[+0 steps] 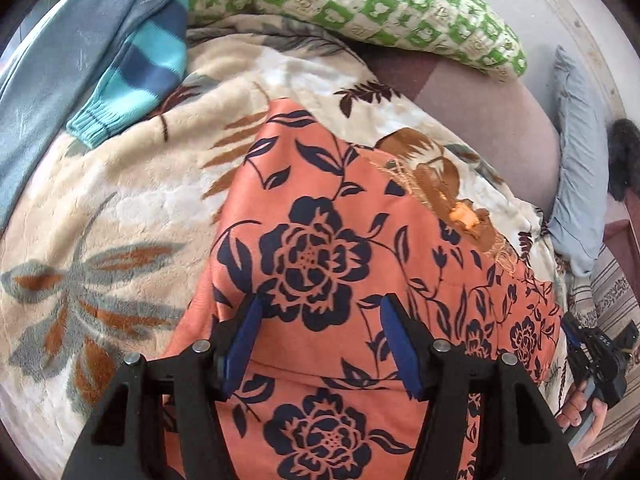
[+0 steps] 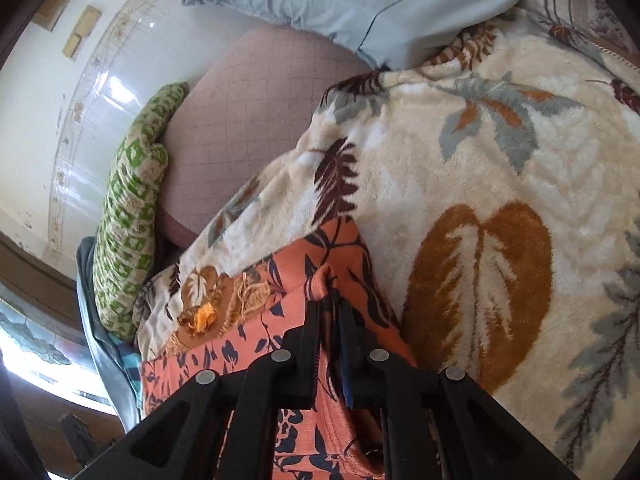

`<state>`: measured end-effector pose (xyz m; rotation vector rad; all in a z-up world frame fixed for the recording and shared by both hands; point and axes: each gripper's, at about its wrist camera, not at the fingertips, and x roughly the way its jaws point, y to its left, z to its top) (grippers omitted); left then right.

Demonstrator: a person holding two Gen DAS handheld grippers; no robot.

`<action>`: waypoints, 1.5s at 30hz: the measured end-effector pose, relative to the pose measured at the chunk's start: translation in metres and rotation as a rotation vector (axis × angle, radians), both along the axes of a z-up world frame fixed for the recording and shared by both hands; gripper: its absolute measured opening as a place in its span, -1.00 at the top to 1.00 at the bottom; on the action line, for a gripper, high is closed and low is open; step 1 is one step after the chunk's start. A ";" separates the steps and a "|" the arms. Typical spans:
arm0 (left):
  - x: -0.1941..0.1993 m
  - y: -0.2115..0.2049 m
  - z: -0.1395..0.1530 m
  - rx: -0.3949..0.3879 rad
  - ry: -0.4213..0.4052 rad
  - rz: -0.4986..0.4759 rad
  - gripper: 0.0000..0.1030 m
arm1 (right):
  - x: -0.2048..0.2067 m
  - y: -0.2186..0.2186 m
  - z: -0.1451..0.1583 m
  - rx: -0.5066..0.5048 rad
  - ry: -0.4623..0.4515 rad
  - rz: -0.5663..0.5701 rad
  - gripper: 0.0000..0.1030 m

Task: Fold small clothes

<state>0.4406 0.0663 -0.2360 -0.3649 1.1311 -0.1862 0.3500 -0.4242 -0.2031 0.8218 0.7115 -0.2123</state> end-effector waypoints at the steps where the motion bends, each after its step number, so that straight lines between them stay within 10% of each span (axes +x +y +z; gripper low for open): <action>1: 0.001 0.000 -0.002 0.016 0.005 -0.004 -0.21 | -0.004 -0.002 0.006 -0.019 -0.025 -0.015 0.79; 8: -0.001 -0.021 -0.005 0.188 -0.003 -0.031 -0.21 | 0.011 0.036 0.014 0.006 -0.081 0.201 0.73; 13: -0.001 -0.022 -0.006 0.211 -0.004 -0.026 -0.20 | 0.031 0.035 -0.055 0.087 0.203 0.199 0.77; 21: -0.006 -0.021 0.012 0.152 -0.061 -0.009 -0.21 | 0.022 0.044 -0.017 0.074 0.024 0.227 0.73; 25: 0.002 -0.029 -0.013 0.266 -0.002 -0.033 -0.21 | 0.035 0.053 -0.056 0.064 0.206 0.263 0.72; 34: -0.070 -0.016 0.049 0.206 -0.102 -0.010 -0.22 | -0.052 0.047 0.032 0.027 0.000 0.253 0.68; 37: -0.128 0.002 0.071 0.281 -0.172 0.015 -0.50 | -0.111 0.044 0.064 -0.061 -0.053 0.255 0.19; 38: -0.148 0.010 0.074 0.301 -0.177 0.022 -0.55 | -0.132 0.040 0.069 -0.061 -0.055 0.244 -0.55; 39: -0.167 0.019 0.076 0.321 -0.175 0.025 -0.55 | -0.156 0.035 0.071 -0.056 -0.067 0.226 -0.76; 45: -0.252 0.073 0.071 0.359 -0.095 -0.003 -0.55 | -0.257 0.026 0.056 0.049 0.048 0.291 -0.70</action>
